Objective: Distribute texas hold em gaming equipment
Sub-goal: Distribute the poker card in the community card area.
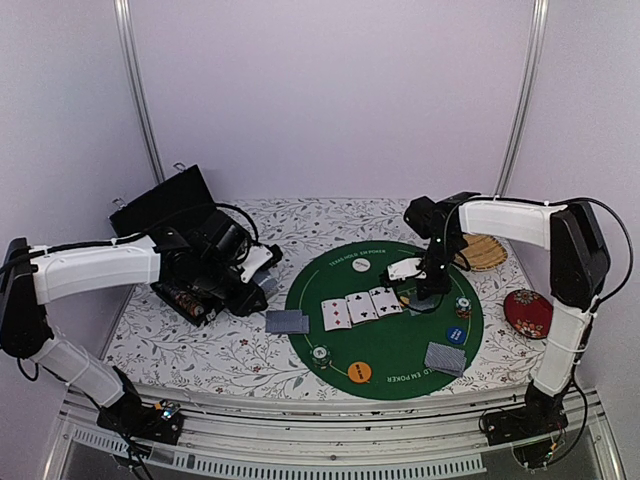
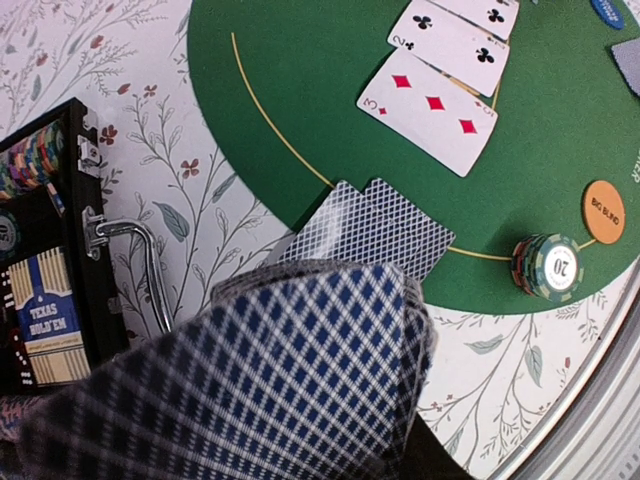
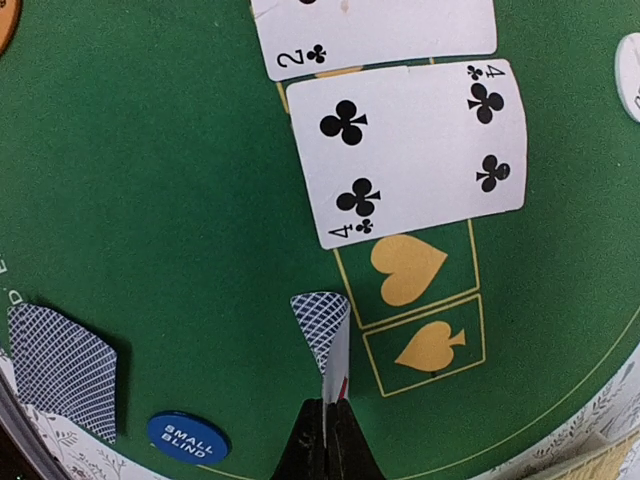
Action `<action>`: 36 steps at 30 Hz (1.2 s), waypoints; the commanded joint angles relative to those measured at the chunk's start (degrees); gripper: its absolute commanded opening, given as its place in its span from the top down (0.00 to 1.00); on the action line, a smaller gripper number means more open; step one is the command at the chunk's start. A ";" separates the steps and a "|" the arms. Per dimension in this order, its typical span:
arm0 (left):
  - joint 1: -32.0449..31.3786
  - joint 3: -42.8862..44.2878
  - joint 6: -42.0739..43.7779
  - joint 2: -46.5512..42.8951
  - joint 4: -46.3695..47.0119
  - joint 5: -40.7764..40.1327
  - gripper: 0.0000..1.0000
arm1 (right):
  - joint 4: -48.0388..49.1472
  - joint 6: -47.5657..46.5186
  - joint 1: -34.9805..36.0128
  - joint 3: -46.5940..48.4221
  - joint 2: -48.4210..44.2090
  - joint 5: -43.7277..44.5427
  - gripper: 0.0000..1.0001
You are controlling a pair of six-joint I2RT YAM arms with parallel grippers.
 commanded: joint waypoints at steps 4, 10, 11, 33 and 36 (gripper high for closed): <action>-0.34 -0.43 -0.27 -2.42 -0.36 -0.81 0.60 | 8.58 -7.42 -0.16 -0.36 4.08 4.94 0.98; -0.31 -0.26 -0.24 -2.47 -0.53 -1.36 0.60 | 12.88 -12.14 -0.60 1.04 7.40 4.41 0.98; -0.31 -0.26 -0.28 -2.49 -0.54 -1.18 0.60 | 12.88 -12.28 -0.80 1.59 8.29 3.90 0.98; -0.34 0.67 -0.73 -2.19 -1.68 -1.57 0.60 | 11.74 -8.27 -3.19 8.39 15.85 -1.63 0.98; -0.33 0.78 -0.65 -1.95 -1.68 -1.90 0.60 | 11.28 -7.43 -3.18 7.77 15.07 -2.67 0.98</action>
